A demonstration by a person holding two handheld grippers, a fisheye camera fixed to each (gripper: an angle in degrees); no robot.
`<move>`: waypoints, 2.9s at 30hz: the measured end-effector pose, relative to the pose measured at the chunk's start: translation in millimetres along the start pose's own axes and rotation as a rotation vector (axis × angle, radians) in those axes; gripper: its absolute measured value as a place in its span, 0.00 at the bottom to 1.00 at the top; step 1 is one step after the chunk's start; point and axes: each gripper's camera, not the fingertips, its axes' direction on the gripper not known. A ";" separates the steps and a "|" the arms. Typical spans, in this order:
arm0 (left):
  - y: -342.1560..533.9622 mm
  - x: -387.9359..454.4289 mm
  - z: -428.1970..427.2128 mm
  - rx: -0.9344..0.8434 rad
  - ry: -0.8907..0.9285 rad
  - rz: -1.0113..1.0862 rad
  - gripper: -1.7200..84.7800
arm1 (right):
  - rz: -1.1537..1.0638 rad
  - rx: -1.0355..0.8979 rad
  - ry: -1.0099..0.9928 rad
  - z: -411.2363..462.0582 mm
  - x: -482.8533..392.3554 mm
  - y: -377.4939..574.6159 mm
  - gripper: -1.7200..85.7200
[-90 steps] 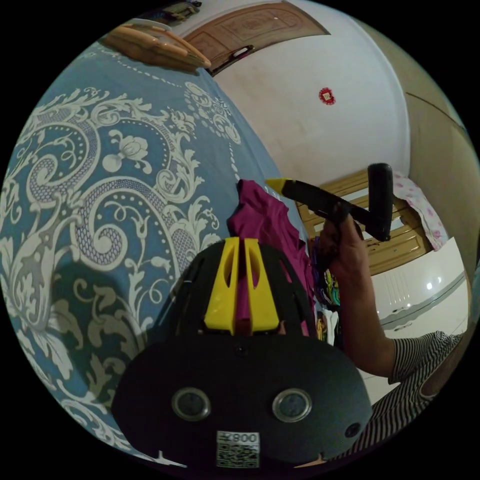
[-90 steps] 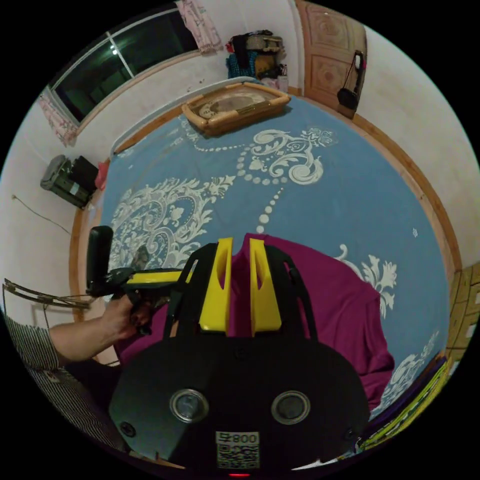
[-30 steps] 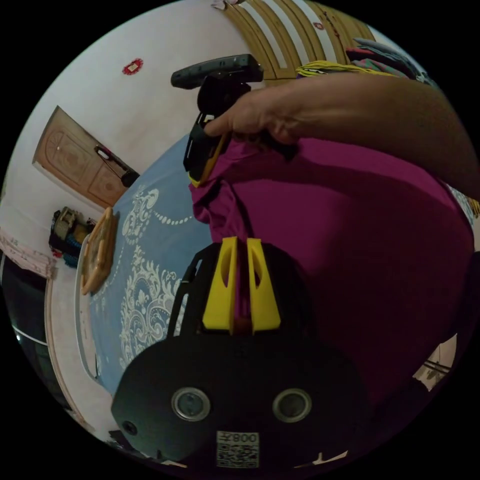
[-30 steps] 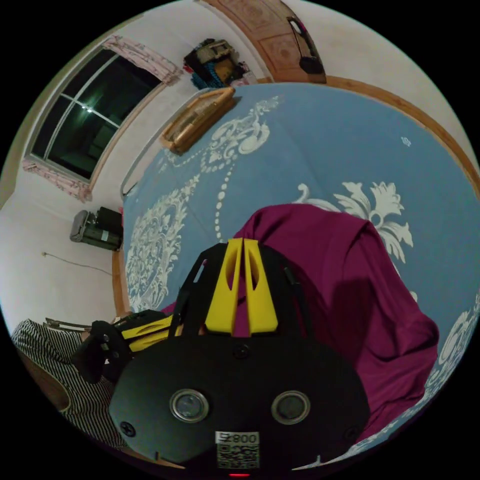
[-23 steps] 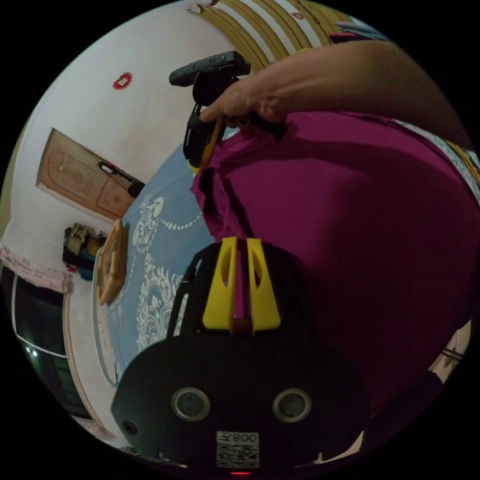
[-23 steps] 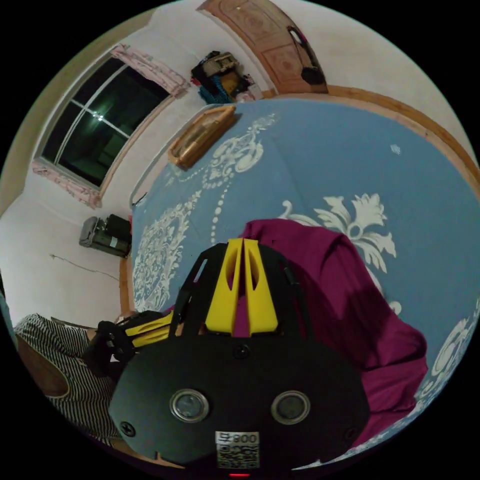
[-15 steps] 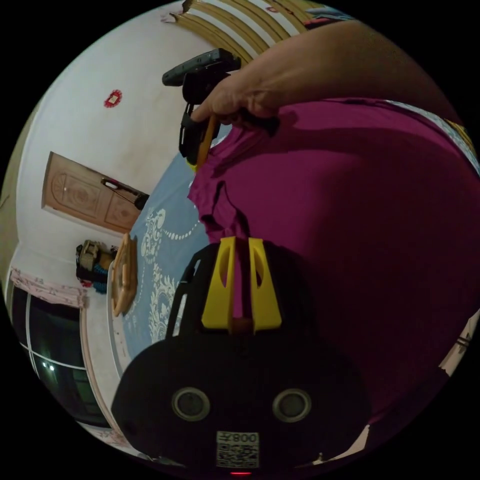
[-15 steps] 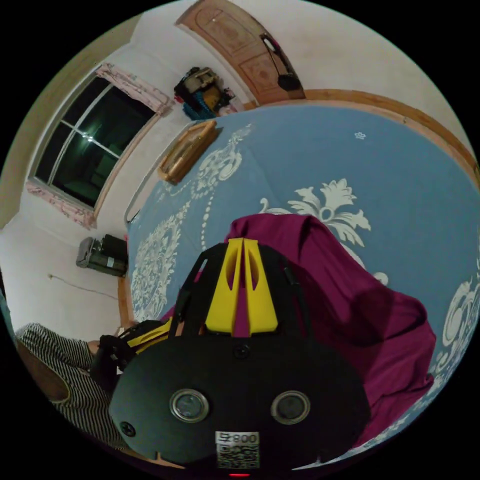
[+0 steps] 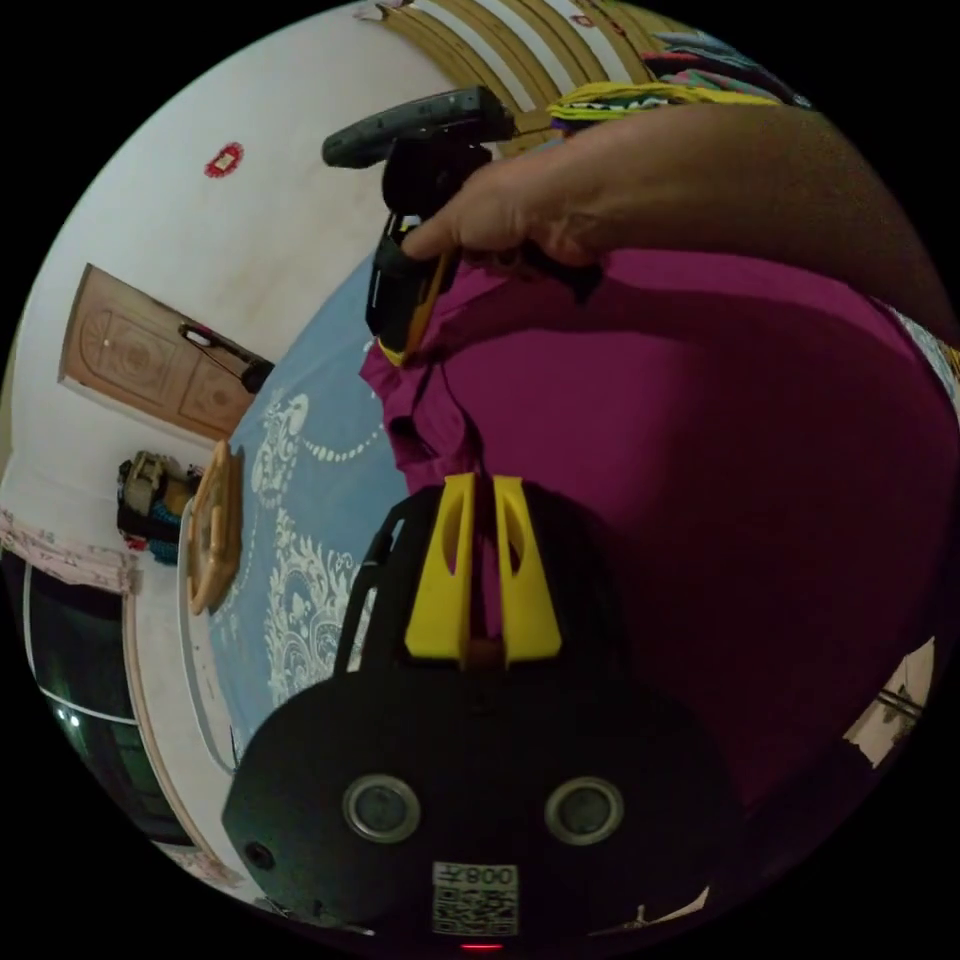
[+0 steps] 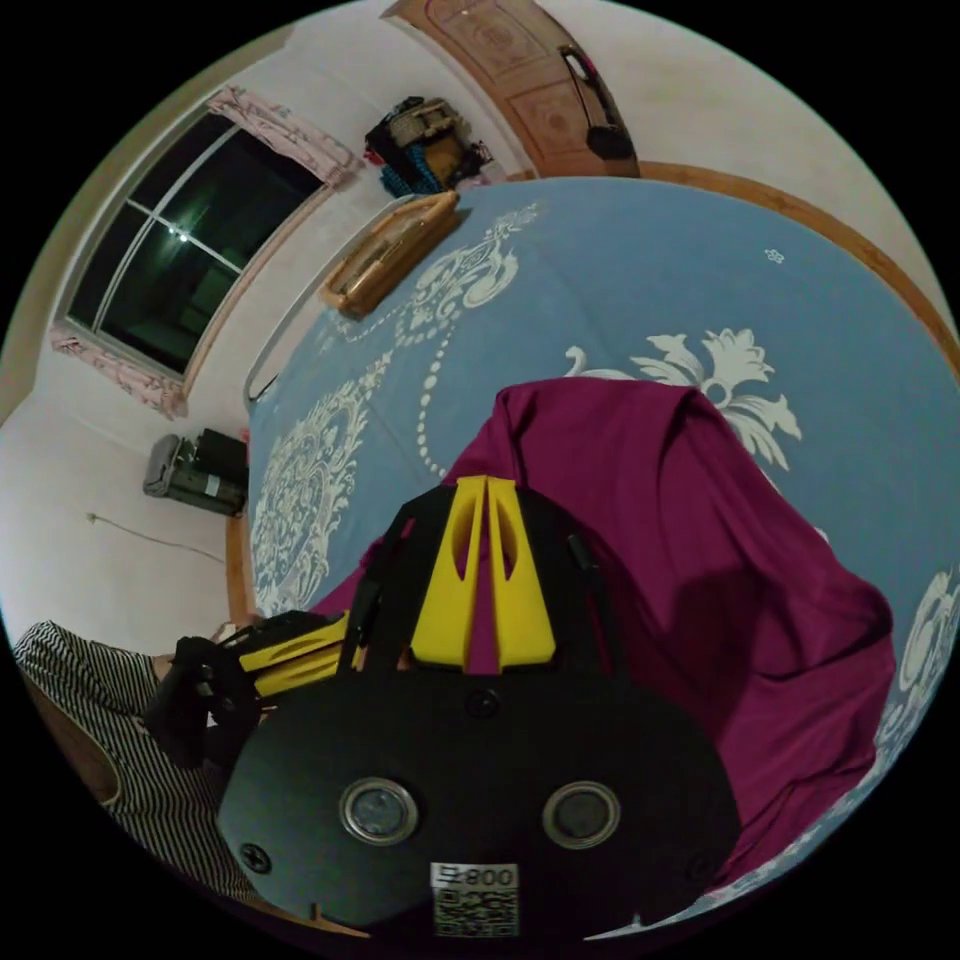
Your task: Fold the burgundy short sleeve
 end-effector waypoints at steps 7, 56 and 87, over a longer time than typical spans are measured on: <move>15.5 -43.4 -64.1 0.028 0.127 -0.125 0.03 | -0.115 0.020 -0.118 -25.7 -65.6 99.6 0.02; 281.4 -413.4 -543.1 -0.052 1.098 -0.972 0.08 | 0.750 0.171 0.006 -306.2 -146.8 921.3 0.02; 279.8 -498.8 -569.8 -0.214 1.148 -1.113 0.08 | 0.925 0.201 -0.098 -360.2 -75.3 1125.0 0.05</move>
